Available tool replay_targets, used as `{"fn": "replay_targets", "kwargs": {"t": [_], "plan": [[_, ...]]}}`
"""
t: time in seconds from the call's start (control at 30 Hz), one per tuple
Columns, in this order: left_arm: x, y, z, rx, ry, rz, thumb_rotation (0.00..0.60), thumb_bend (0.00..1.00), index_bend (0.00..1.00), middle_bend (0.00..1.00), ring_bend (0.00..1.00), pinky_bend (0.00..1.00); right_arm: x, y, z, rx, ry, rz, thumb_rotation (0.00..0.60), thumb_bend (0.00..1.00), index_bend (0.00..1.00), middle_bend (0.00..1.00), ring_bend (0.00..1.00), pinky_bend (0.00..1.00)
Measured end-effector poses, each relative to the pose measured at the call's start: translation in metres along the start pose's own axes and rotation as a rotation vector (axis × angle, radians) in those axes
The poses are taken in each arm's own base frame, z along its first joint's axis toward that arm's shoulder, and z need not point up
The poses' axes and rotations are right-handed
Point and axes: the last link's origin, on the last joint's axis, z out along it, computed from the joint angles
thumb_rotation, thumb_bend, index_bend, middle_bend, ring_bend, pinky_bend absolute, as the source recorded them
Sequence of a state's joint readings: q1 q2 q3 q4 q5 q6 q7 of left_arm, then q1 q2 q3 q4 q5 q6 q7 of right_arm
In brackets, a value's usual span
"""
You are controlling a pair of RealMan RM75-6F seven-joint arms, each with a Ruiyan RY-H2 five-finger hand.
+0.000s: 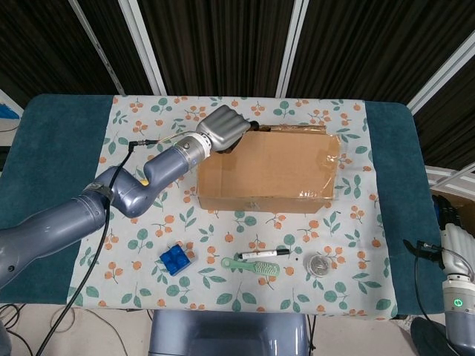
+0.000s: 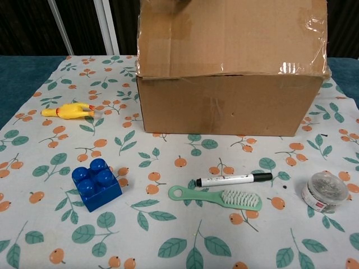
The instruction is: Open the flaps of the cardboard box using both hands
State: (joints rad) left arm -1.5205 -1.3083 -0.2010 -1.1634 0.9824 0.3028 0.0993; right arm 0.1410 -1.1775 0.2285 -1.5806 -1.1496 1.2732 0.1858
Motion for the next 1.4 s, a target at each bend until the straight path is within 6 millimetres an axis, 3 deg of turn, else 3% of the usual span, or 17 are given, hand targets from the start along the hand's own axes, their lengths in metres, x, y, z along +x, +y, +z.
{"fn": "replay_targets", "kwargs": {"t": [0.6, 1.4], "plan": [[0.035, 0.022, -0.049, -0.105, 0.032, -0.107, 0.6, 0.79, 0.22, 0.47, 0.43, 0.47, -0.002, -0.002, -0.001, 0.009, -0.007, -0.001, 0.6, 0.25, 0.0, 0.0, 0.0, 0.21], [0.024, 0.07, -0.088, -0.269, -0.072, -0.301, 0.6, 0.77, 0.22, 0.44, 0.43, 0.47, -0.001, -0.002, -0.001, 0.009, -0.006, 0.0, 0.6, 0.25, 0.0, 0.0, 0.0, 0.21]]}}
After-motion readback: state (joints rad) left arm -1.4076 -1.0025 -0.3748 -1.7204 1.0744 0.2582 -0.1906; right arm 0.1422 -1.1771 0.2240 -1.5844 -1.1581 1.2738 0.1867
